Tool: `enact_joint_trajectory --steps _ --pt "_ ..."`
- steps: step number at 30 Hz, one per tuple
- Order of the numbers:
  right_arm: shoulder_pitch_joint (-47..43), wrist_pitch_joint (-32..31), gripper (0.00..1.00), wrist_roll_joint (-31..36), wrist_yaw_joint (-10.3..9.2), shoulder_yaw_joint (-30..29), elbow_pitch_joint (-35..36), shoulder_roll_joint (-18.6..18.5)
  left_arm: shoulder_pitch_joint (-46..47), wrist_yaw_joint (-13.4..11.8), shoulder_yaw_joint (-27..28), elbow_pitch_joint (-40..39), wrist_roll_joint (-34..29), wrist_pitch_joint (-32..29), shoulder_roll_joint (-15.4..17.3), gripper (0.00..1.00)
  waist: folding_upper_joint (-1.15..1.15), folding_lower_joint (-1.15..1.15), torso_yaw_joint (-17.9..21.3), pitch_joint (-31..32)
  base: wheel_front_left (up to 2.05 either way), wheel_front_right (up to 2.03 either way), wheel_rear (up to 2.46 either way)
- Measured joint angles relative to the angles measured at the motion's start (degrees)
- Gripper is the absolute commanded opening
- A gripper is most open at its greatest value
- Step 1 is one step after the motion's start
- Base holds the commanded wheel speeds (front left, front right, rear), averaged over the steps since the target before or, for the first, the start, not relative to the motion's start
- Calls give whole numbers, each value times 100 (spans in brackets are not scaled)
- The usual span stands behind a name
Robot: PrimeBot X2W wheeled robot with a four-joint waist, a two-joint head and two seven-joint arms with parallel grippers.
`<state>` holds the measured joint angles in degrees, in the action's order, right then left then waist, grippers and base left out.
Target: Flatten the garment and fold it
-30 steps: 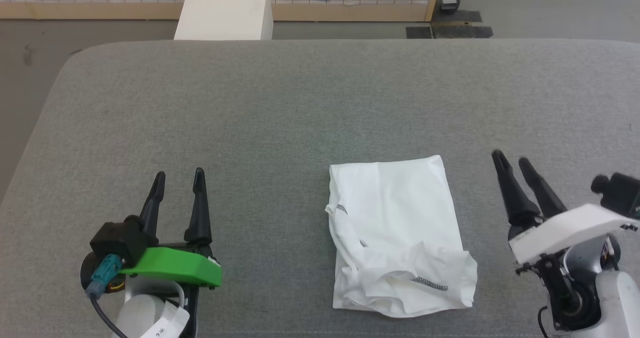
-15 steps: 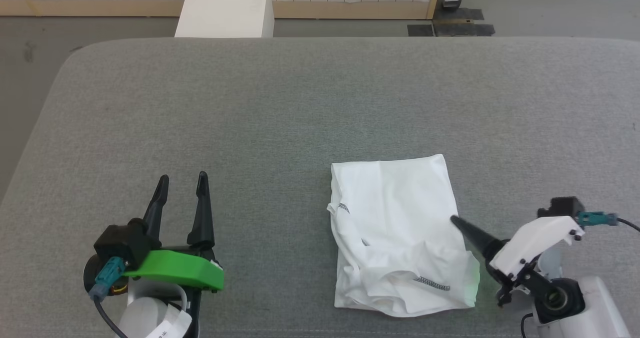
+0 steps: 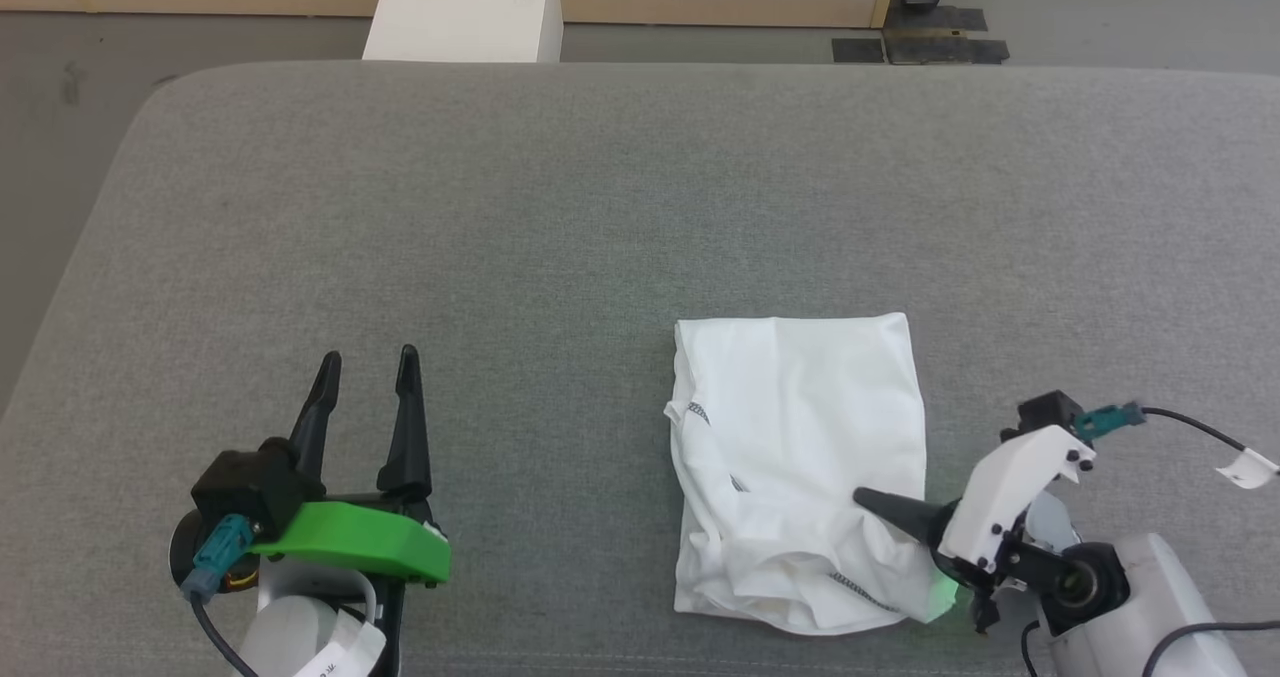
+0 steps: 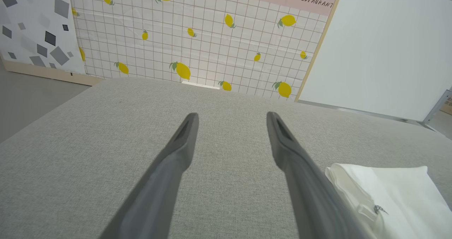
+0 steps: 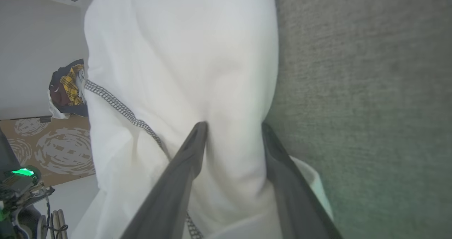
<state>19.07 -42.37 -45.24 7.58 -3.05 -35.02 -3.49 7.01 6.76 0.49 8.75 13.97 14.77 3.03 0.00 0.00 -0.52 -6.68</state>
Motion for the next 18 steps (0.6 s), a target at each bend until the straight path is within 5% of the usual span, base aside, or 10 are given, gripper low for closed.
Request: enact_joint_trajectory --steps 5,18 --pt "37 225 0 280 0 241 114 27 3 -1 12 -7 0 0 0 100 0 0 18 -43 0 0 0" --pt "1133 475 0 3177 0 964 1025 -344 192 -26 19 -410 -142 1 -1 100 0 0 648 -326 0 0 0"
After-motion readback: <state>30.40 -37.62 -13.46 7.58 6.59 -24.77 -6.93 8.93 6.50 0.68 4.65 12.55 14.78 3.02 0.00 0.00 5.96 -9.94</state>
